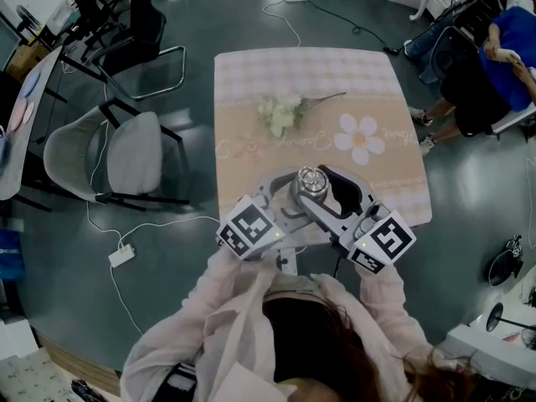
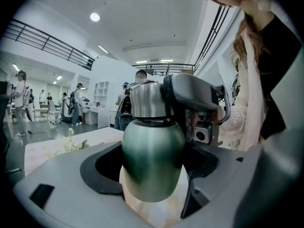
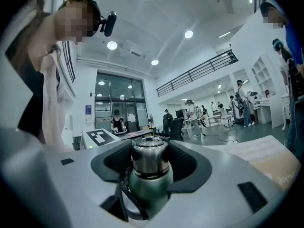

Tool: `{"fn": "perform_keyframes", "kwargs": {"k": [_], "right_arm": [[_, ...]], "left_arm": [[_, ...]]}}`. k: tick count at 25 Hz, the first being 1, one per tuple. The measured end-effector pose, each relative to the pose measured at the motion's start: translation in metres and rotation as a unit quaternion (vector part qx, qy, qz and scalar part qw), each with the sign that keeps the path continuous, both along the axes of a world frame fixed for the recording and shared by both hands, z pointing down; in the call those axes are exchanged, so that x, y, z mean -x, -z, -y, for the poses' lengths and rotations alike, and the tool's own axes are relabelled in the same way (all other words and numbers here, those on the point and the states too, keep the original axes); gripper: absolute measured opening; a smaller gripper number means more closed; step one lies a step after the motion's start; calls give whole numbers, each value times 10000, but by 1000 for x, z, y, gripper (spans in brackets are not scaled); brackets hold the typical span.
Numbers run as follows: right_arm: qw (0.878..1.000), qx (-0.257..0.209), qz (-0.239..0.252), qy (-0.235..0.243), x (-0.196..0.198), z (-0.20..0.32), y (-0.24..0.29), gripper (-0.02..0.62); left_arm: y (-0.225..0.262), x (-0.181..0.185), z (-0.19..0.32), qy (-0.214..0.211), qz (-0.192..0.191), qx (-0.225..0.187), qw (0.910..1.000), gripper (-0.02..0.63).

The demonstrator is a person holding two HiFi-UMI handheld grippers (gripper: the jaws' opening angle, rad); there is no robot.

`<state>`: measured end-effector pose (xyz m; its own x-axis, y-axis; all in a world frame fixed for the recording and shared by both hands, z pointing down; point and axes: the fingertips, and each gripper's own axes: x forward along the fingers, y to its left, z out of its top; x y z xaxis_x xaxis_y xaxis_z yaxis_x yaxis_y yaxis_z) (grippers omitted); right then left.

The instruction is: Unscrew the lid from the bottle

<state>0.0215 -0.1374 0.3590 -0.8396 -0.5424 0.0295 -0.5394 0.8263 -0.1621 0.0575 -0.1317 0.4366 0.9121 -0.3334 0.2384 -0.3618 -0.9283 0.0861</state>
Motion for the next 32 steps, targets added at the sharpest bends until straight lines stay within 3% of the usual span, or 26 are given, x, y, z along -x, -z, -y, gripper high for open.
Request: {"fn": "perform_keyframes", "kwargs": {"k": [9, 22, 26, 30, 32], "right_arm": [[9977, -154, 269, 611, 3, -12, 15, 261], [9877, -233, 622, 1413, 9, -32, 22, 261], [9888, -196, 695, 1308, 5, -28, 20, 262], [9952, -284, 446, 824, 1, -16, 15, 270], [9968, -299, 355, 654, 0, -11, 14, 314]], "left_arm": [[15, 0, -17, -1059, -320, 102, 9938, 379], [24, 6, -44, -2446, -569, 187, 9678, 379], [23, 5, -39, -2315, -532, 81, 9713, 379], [18, 2, -18, -1576, -296, -39, 9871, 379], [16, 4, -6, -1086, -228, -103, 9938, 379]]}}
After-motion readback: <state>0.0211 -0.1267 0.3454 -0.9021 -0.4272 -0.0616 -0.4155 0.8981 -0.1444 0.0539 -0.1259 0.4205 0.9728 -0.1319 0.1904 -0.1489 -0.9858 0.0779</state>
